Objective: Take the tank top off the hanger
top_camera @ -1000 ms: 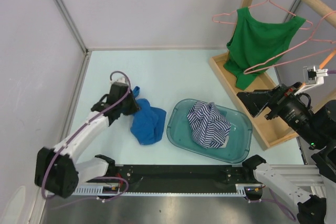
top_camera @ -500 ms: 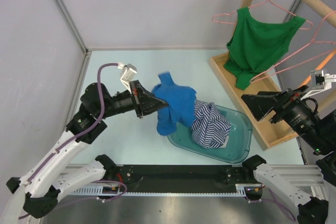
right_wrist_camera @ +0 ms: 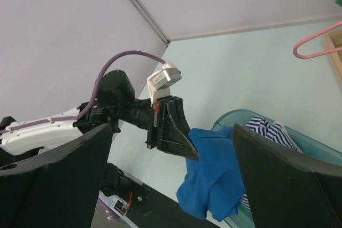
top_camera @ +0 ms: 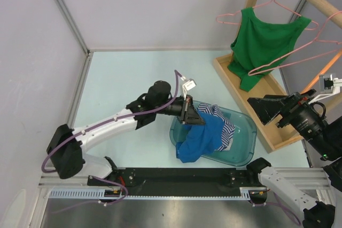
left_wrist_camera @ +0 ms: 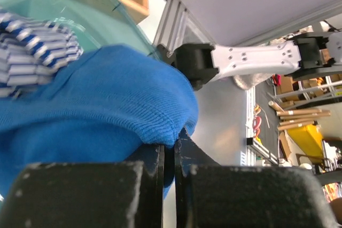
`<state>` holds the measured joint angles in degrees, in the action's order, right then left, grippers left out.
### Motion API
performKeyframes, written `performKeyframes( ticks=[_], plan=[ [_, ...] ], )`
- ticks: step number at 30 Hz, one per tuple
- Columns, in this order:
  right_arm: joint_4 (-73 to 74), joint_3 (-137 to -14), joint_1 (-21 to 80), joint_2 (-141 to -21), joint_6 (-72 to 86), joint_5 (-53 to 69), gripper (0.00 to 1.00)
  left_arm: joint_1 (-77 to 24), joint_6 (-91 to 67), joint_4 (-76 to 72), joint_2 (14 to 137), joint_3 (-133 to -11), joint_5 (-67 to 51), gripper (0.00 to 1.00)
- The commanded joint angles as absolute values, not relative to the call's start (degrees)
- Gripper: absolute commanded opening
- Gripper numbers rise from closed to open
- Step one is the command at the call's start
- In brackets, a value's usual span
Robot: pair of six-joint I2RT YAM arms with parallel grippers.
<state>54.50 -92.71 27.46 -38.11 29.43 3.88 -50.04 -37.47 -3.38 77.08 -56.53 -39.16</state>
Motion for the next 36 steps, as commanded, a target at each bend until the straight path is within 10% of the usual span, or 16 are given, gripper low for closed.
performKeyframes(
  ticks=[1,19,27,36],
  plan=[
    [54.7,-94.0,27.2,-37.9,29.6,3.4,1.00,-52.4,-37.5,-8.5,79.3,-68.8,-42.2,0.00],
    [55.4,-92.6,27.2,-36.8,29.9,3.9,1.00,-52.6,-25.9,12.9,91.6,-60.7,-20.8,0.01],
    [55.2,-90.5,27.2,-37.6,29.9,5.3,1.00,-52.6,-22.3,19.9,81.8,-59.9,-11.7,0.57],
    [54.9,-89.3,27.2,-38.8,29.2,5.7,1.00,-53.8,-26.4,17.5,65.9,-56.4,-23.7,0.53]
  ],
)
